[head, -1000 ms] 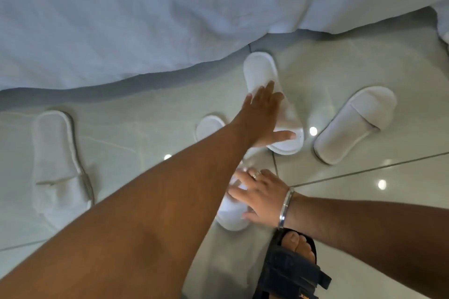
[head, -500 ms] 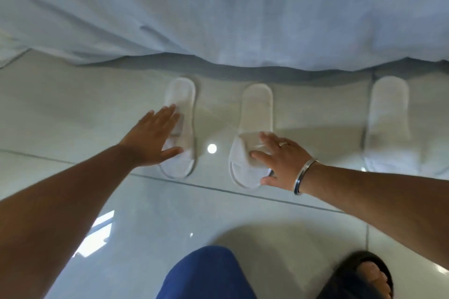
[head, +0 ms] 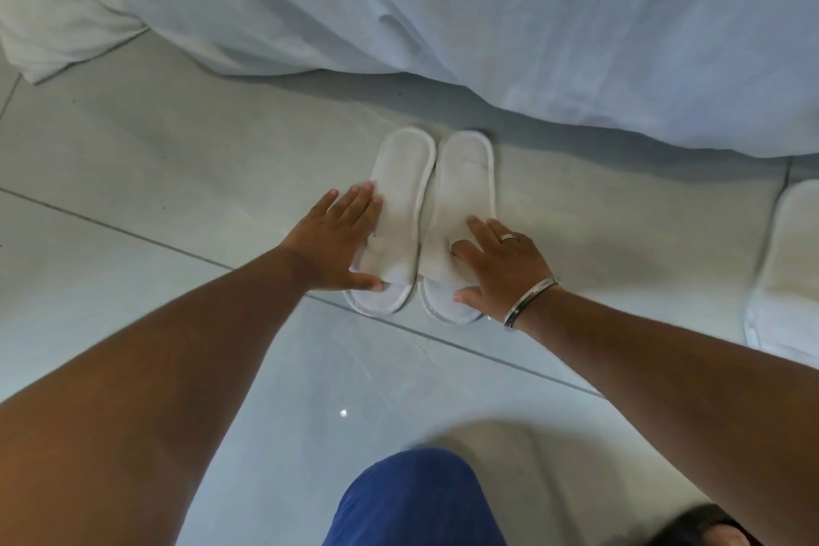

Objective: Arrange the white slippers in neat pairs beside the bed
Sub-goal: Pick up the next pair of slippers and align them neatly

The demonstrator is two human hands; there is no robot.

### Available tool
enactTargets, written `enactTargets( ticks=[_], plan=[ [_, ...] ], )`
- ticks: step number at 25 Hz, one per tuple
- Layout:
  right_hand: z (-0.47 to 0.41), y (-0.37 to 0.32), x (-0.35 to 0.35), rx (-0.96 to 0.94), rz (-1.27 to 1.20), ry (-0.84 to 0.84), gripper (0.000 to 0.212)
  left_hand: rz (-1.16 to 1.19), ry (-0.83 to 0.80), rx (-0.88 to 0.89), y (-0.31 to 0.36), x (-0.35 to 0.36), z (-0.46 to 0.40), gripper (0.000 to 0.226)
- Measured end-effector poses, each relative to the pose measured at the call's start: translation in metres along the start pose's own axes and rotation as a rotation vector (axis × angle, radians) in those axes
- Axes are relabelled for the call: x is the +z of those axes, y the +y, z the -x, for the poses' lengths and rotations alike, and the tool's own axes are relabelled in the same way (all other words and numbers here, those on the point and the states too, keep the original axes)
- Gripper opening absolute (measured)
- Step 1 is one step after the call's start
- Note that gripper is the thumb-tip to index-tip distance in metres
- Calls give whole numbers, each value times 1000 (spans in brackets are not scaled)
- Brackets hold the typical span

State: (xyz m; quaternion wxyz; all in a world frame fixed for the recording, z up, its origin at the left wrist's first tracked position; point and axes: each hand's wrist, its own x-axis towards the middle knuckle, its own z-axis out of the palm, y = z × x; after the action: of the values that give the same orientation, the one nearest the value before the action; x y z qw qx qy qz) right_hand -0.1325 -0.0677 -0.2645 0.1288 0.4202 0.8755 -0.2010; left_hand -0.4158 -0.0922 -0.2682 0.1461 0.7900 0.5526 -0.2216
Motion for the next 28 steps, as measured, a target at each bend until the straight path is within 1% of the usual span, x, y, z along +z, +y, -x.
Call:
enactTargets(
  ticks=[3, 8, 14, 19, 28],
  plan=[
    [1, -7, 6, 53, -21, 8, 86, -4, -1, -9, 0, 2, 1, 130],
    [1, -28, 17, 126, -53, 20, 94, -50, -14, 38, -18, 0, -1, 131],
    [5, -36, 20, 129, -72, 44, 94, -67, -27, 41, -21, 2, 2, 130],
    [8, -43, 22, 108, -55, 70, 92, -53, -29, 8, -20, 4, 11, 129],
    [5, -44, 29, 139, -68, 89, 97, -38, -26, -11, -19, 10, 13, 131]
  ],
)
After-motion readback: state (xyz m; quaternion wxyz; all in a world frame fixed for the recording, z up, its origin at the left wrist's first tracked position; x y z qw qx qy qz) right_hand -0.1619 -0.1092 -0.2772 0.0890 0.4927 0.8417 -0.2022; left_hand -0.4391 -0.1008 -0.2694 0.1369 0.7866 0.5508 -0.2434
